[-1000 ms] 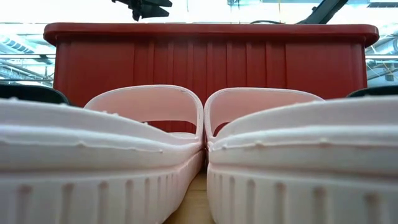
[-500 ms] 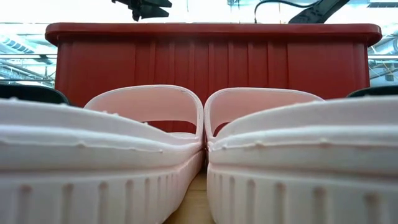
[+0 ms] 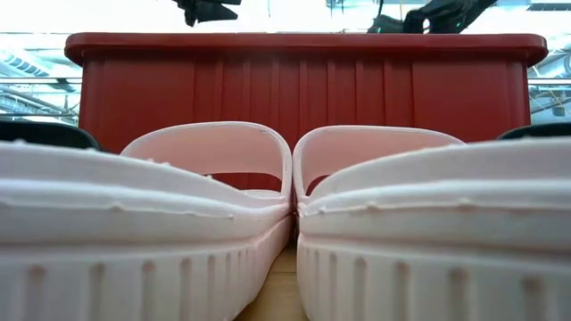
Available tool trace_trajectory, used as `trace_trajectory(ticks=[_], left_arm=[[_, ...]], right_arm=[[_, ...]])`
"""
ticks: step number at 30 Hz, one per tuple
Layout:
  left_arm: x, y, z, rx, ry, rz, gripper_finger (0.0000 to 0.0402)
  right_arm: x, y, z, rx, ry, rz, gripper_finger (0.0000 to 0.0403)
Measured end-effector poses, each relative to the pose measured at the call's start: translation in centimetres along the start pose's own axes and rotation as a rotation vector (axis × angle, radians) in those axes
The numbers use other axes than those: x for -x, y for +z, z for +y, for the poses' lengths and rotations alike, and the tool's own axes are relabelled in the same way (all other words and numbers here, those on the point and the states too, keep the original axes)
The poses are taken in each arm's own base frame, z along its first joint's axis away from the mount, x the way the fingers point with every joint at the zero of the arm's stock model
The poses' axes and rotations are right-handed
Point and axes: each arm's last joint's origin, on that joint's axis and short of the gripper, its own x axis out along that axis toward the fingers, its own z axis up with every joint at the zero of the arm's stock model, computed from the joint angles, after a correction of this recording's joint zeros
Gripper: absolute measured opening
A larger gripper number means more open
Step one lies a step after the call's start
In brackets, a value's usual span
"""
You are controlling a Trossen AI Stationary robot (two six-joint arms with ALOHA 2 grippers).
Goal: Pick and place slides into bin
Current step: Put the black slide into the red bin
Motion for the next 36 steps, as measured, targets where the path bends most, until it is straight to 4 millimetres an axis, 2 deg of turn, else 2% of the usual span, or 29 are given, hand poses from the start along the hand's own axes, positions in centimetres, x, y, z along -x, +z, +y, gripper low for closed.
trace_trajectory(ticks=[7,16,29,36], left_arm=[[2.1,1.2,-2.1,-0.003,-0.089,-0.071,0.025],[3.6,1.9,-6.0,-0.013,-0.229,-0.095,0.025],[5.9,2.0,-13.4,-0.058,-0.376,-0.105,0.025],[6.0,1.2,-18.8,-0.099,-0.419,-0.09,0.025]], right_arm=[[4.1,0.7,0.0,-0.06,-0.018,-0.198,0.0238],[9.7,1.1,1.4,-0.119,0.043,-0.474,0.0238],[17.2,1.8,6.8,-0.104,0.301,-0.868,0.0238],[20.0,1.9,10.1,-0.063,0.429,-1.012,0.0238]])
